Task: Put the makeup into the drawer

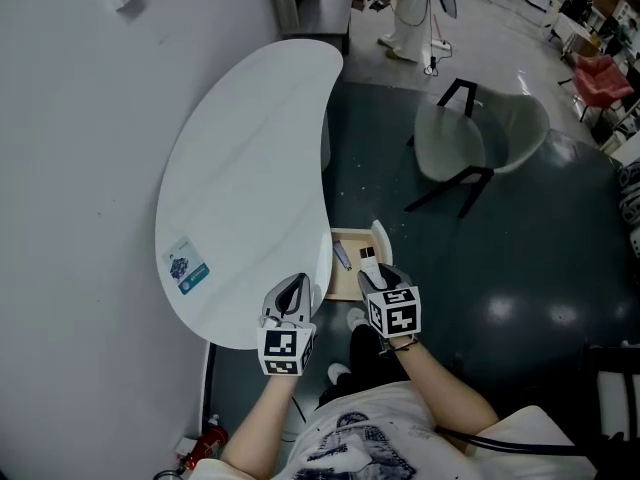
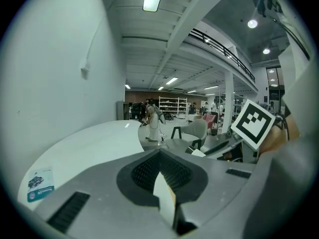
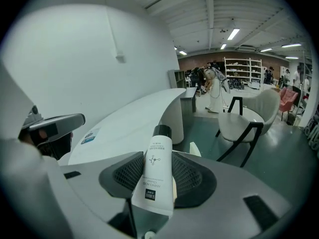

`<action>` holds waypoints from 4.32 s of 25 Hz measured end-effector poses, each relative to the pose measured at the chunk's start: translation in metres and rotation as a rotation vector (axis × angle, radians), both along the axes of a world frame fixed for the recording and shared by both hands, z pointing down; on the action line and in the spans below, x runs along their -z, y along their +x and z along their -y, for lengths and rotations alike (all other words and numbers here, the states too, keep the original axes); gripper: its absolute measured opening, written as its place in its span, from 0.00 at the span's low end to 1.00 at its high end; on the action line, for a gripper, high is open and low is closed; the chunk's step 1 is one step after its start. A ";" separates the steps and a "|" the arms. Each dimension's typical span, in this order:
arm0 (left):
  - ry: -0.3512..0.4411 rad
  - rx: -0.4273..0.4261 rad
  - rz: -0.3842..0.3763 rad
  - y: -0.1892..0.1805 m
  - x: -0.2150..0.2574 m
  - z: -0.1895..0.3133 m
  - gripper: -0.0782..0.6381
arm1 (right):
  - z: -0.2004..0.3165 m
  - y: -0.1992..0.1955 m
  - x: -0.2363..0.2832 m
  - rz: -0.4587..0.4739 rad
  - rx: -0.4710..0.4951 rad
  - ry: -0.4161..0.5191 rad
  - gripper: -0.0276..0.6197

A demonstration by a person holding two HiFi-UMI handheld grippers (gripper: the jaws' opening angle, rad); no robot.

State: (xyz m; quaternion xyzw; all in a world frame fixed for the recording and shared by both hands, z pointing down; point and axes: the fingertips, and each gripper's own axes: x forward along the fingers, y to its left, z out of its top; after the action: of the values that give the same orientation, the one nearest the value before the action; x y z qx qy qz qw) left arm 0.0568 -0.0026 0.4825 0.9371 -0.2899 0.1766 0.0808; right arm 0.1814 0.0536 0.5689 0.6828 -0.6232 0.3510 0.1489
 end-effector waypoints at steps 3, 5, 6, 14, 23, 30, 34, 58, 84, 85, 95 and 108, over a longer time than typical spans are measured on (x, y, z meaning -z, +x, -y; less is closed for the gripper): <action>-0.014 -0.004 0.011 0.013 -0.011 0.011 0.16 | 0.008 0.007 -0.014 0.018 -0.001 -0.024 0.34; -0.023 -0.006 0.019 0.019 -0.019 0.017 0.16 | 0.014 0.011 -0.024 0.030 0.000 -0.042 0.34; -0.027 -0.006 0.022 0.022 -0.022 0.021 0.16 | 0.017 0.012 -0.028 0.037 0.001 -0.051 0.34; -0.066 -0.001 0.034 0.037 -0.050 0.046 0.16 | 0.040 0.009 -0.073 0.094 0.009 -0.114 0.34; -0.100 0.007 0.045 0.050 -0.079 0.069 0.16 | 0.054 0.013 -0.124 0.145 -0.019 -0.185 0.34; -0.116 0.009 0.060 0.061 -0.095 0.085 0.16 | 0.065 0.016 -0.155 0.162 -0.020 -0.223 0.34; -0.128 0.012 0.065 0.062 -0.103 0.088 0.16 | 0.075 0.013 -0.162 0.171 -0.011 -0.227 0.34; -0.156 0.023 0.093 0.071 -0.126 0.112 0.16 | 0.098 0.013 -0.214 0.201 -0.037 -0.303 0.33; -0.161 0.031 0.077 0.081 -0.131 0.122 0.16 | 0.102 0.015 -0.276 0.212 -0.059 -0.413 0.33; -0.162 0.031 0.077 0.081 -0.132 0.122 0.16 | 0.101 0.015 -0.278 0.212 -0.060 -0.418 0.33; -0.170 0.033 0.090 0.084 -0.134 0.122 0.16 | 0.103 0.017 -0.287 0.219 -0.055 -0.429 0.33; -0.156 0.041 0.092 0.081 -0.132 0.125 0.16 | 0.108 0.023 -0.278 0.187 -0.060 -0.414 0.32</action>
State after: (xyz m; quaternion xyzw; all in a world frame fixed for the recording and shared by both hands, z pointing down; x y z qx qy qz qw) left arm 0.1374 -0.1274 0.6144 0.9127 -0.2979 0.2397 0.1440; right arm 0.2039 -0.0548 0.8470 0.6205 -0.5286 0.5372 0.2171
